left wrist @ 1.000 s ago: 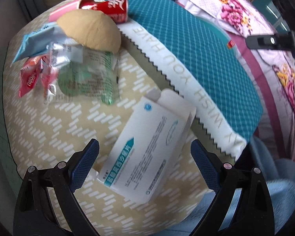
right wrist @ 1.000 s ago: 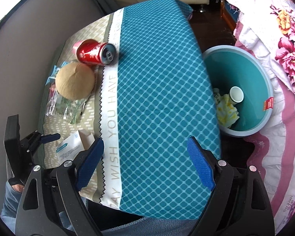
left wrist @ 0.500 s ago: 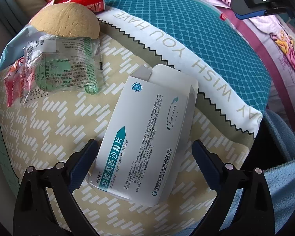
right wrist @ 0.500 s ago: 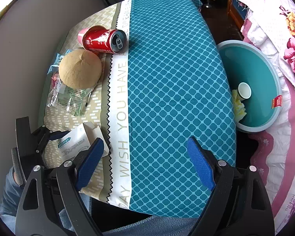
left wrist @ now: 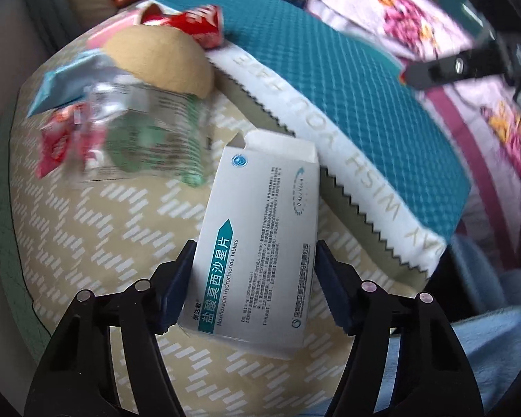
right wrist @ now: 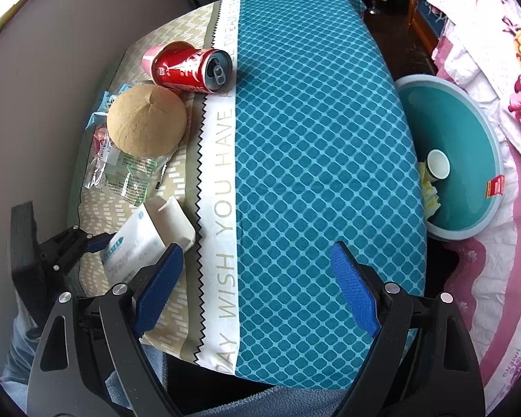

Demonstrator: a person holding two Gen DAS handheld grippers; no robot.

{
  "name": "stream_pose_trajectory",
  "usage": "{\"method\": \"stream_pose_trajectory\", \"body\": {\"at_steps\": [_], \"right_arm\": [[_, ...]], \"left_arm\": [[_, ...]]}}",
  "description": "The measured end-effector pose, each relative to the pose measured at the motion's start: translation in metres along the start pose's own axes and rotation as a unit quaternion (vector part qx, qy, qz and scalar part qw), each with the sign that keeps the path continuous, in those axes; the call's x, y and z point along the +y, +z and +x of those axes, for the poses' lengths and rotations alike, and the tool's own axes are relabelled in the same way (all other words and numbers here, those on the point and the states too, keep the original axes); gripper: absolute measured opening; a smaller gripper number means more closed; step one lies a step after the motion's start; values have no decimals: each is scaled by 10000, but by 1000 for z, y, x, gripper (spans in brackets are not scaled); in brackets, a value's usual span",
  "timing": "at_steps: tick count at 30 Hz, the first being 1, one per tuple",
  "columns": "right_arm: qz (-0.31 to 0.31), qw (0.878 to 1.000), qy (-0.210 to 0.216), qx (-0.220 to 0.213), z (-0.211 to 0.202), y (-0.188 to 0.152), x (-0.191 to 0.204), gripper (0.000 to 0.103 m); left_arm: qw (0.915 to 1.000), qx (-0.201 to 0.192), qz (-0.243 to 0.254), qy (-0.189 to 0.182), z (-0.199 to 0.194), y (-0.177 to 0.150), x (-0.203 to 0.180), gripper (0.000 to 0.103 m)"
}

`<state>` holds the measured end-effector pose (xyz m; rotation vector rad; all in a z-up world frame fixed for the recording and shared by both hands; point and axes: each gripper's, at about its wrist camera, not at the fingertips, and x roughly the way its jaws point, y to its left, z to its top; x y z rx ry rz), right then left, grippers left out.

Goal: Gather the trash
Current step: 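Lift the medicine box with the left gripper while the right grasps the brown coconut shell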

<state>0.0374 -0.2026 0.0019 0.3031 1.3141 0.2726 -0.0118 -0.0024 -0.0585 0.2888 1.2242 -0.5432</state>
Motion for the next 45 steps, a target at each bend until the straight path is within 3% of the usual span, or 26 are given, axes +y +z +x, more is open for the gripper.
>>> {"method": "stream_pose_trajectory", "body": {"at_steps": [4, 7, 12, 20, 25, 26, 29, 34, 38, 45], "right_arm": [[-263, 9996, -25, -54, 4, 15, 19, 82], [-491, 9987, -30, -108, 10, 32, 40, 82], [-1007, 9948, 62, -126, 26, 62, 87, 82], [-1380, 9904, 80, 82, 65, 104, 146, 82], [-1307, 9912, -118, 168, 86, 113, 153, 82], [-1232, 9922, -122, 136, 86, 114, 150, 72], [-1036, 9945, 106, 73, 80, 113, 137, 66], [-647, 9965, 480, -220, 46, 97, 104, 39], [-326, 9984, 244, -401, 33, 89, 74, 19], [-361, 9975, 39, -604, 41, 95, 64, 16]], "left_arm": [[9972, -539, -486, -166, -39, -3, 23, 67], [9934, -824, -790, -50, -60, -6, 44, 67], [9826, -1191, -1421, -71, -87, -19, 87, 66], [9615, -1445, -2336, 57, -105, -36, 159, 66], [9534, -1470, -2634, -6, -102, -40, 179, 66], [9527, -1491, -2648, -42, -102, -38, 179, 66], [9518, -1595, -2617, -135, -103, -30, 175, 66], [9523, -1793, -2452, -299, -106, -7, 161, 66], [9551, -1814, -2322, -321, -103, 6, 149, 66], [9585, -1715, -2264, -268, -97, 18, 137, 66]]}}
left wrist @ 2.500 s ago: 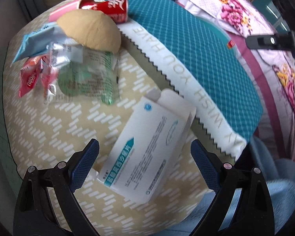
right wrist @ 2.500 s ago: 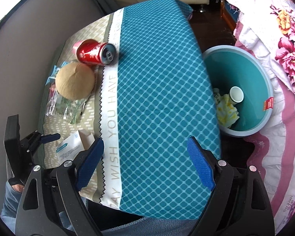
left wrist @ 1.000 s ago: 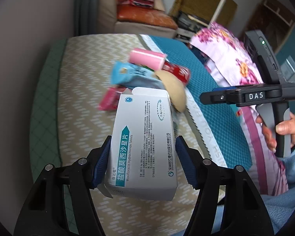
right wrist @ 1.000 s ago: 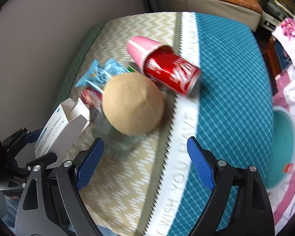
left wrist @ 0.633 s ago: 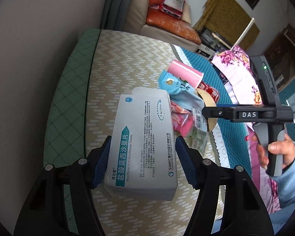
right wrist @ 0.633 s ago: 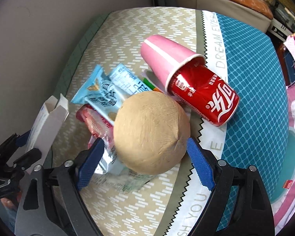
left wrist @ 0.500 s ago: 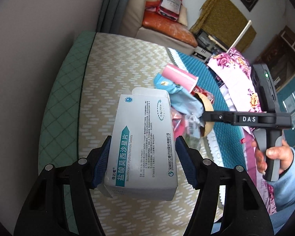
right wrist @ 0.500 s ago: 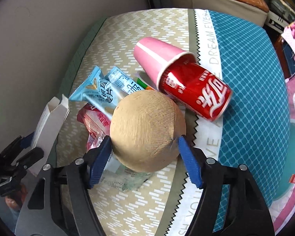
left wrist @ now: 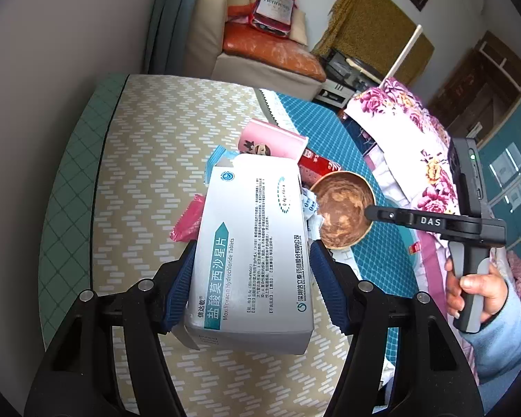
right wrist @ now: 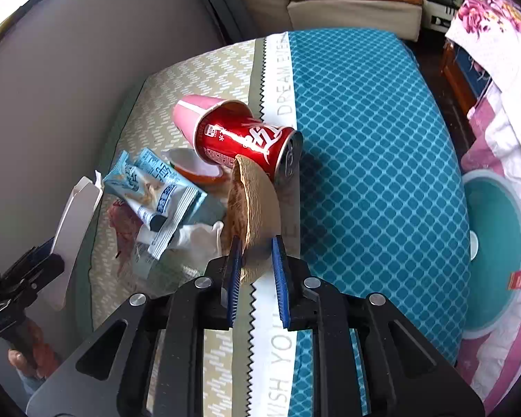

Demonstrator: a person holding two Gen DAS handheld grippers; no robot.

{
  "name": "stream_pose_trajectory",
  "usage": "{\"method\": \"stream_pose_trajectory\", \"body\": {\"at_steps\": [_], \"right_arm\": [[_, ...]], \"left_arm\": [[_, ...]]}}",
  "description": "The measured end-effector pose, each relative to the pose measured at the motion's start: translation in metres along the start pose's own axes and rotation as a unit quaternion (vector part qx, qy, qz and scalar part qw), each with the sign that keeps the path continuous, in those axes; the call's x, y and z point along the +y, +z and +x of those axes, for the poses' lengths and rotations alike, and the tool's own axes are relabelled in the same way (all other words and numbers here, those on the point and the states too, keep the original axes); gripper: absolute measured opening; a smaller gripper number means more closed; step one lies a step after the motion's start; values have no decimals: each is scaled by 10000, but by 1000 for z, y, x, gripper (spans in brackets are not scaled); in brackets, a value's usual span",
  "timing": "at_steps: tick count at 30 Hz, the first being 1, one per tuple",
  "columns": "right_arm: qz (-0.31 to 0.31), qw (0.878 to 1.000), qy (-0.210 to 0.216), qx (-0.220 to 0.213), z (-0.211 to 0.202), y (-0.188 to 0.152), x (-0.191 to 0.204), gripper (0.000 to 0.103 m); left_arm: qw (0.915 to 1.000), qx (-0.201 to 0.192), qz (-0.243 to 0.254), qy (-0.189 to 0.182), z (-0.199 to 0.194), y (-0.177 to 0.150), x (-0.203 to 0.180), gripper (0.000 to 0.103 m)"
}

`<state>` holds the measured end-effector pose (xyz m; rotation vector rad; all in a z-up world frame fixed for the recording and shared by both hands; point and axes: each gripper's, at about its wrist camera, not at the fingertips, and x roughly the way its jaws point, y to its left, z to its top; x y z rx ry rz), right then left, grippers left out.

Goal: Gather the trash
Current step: 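Lift the medicine box with the left gripper while the right grasps the brown coconut shell, then carry the coconut shell and medicine box over the teal bin while the left gripper releases the box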

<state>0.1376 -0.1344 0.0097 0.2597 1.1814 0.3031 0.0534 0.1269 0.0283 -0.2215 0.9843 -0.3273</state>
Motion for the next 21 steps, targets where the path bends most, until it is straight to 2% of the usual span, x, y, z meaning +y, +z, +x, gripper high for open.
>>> {"method": "stream_pose_trajectory", "body": {"at_steps": [7, 11, 21], "right_arm": [[-188, 9989, -292, -308, -9, -5, -12, 8], [-27, 9985, -348, -429, -24, -11, -34, 7], [606, 9933, -394, -897, -77, -32, -101, 7]], "left_arm": [[9997, -3, 176, 142, -5, 2, -15, 66], [9994, 0, 337, 82, -1, 5, -32, 66], [9942, 321, 1003, -217, 38, 7, -108, 66]]}}
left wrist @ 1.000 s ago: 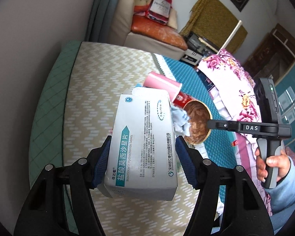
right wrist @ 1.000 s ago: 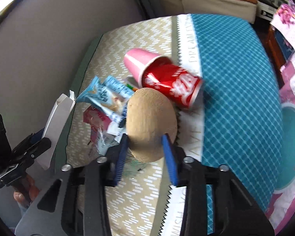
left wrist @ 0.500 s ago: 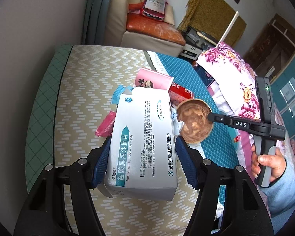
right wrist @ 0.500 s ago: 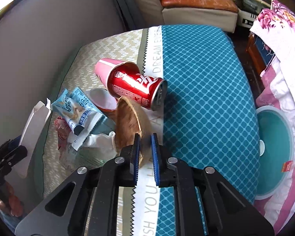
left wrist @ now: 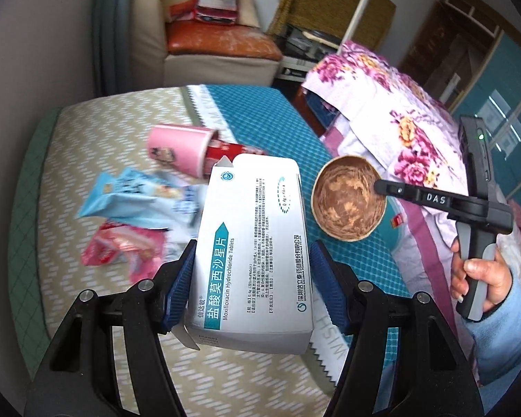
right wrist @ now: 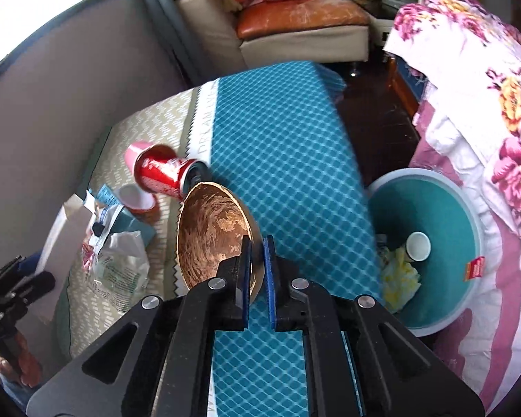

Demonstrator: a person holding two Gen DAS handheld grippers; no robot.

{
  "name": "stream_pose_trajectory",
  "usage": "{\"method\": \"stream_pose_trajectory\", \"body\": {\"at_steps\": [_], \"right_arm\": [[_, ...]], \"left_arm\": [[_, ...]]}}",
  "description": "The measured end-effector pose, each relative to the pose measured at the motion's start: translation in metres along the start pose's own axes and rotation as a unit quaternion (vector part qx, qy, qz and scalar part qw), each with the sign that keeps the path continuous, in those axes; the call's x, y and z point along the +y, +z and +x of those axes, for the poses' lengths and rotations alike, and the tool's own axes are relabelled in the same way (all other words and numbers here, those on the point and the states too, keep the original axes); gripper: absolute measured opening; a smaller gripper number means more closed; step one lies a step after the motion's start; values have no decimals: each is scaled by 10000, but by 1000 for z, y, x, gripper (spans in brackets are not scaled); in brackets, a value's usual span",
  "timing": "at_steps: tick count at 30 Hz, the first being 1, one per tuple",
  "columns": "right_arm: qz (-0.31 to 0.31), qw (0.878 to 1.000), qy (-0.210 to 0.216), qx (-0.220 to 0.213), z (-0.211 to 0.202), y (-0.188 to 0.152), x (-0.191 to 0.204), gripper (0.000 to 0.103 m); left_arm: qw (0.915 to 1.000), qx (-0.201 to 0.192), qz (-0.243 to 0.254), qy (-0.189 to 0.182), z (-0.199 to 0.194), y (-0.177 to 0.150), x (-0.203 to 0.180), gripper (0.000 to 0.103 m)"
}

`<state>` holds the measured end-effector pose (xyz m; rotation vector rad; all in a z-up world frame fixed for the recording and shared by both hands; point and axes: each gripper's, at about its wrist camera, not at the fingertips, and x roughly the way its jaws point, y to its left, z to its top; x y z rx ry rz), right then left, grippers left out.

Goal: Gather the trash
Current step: 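Carry the coconut shell and medicine box over the teal bin while the left gripper releases the box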

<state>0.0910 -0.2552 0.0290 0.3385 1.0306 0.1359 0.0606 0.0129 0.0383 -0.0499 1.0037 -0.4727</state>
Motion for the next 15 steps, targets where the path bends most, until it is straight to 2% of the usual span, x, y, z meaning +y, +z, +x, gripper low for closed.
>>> {"method": "stream_pose_trajectory", "body": {"at_steps": [7, 15], "right_arm": [[385, 9986, -37, -357, -29, -1, -51, 7], [860, 9935, -233, -704, -53, -2, -114, 7]], "left_arm": [[9973, 424, 601, -72, 55, 16, -62, 66], [9914, 797, 1030, -137, 114, 31, -120, 66]]}}
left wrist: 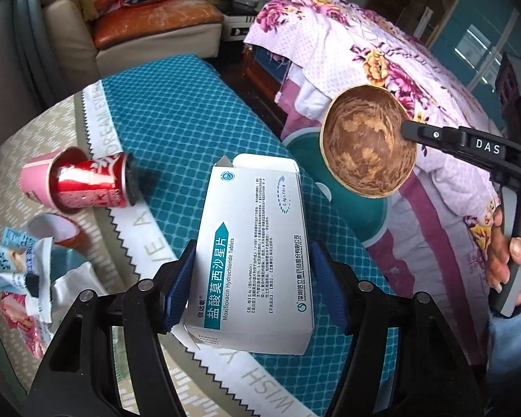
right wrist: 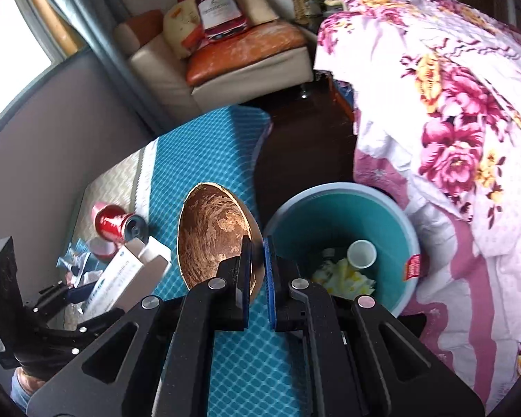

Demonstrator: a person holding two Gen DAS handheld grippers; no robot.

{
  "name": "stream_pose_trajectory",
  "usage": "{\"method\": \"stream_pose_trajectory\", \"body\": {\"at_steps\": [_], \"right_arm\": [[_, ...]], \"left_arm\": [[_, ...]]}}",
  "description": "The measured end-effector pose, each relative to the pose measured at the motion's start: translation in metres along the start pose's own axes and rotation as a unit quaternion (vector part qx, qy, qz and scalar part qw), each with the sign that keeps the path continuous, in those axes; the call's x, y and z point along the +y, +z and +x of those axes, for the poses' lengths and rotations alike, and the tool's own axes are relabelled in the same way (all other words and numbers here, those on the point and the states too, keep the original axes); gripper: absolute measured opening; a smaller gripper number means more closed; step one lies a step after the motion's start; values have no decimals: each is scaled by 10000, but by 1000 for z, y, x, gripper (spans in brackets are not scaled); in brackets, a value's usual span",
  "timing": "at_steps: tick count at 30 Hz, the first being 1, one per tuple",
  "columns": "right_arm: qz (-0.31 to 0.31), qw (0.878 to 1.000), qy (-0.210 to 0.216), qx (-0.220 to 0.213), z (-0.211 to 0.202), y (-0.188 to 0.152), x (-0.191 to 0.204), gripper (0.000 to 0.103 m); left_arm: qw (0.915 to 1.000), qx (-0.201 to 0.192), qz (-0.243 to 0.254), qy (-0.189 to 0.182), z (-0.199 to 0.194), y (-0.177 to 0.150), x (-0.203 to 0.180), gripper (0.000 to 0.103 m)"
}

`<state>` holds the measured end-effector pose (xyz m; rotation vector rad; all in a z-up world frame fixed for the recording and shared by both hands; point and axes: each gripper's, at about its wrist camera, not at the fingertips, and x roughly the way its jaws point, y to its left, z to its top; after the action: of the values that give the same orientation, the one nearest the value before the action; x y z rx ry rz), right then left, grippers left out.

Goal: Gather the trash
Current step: 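Carry the coconut shell and medicine box over the teal bin while the left gripper releases the box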

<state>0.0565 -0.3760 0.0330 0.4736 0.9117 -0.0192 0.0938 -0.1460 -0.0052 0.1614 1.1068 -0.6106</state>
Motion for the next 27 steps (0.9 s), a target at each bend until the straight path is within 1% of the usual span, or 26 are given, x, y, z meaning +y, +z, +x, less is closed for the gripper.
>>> {"method": "stream_pose_trajectory", "body": {"at_steps": [6, 10, 16, 20, 21, 22, 24, 27], "right_arm": [[281, 9995, -124, -113, -9, 5, -42, 7], [458, 9985, -221, -178, -12, 4, -65, 7], [677, 9971, -313, -127, -10, 2, -94, 7], [736, 9966, -368, -74, -8, 0, -107, 7], [749, 9964, -378, -72, -8, -1, -108, 7], [769, 9963, -388, -67, -8, -1, -110, 7], [800, 9960, -405, -59, -8, -2, -115, 7], [821, 9958, -416, -24, -6, -3, -119, 7]], "left_arm": [[9996, 156, 211, -109, 29, 27, -33, 66], [9985, 293, 439, -162, 52, 42, -59, 66], [9959, 605, 642, -199, 88, 53, -88, 66], [9942, 753, 743, -185, 105, 59, -104, 68], [9940, 770, 759, -186, 108, 60, -107, 71], [9939, 760, 775, -175, 109, 61, -110, 78], [9942, 725, 789, -122, 110, 62, -114, 86], [9948, 685, 745, -102, 107, 63, -113, 88]]}}
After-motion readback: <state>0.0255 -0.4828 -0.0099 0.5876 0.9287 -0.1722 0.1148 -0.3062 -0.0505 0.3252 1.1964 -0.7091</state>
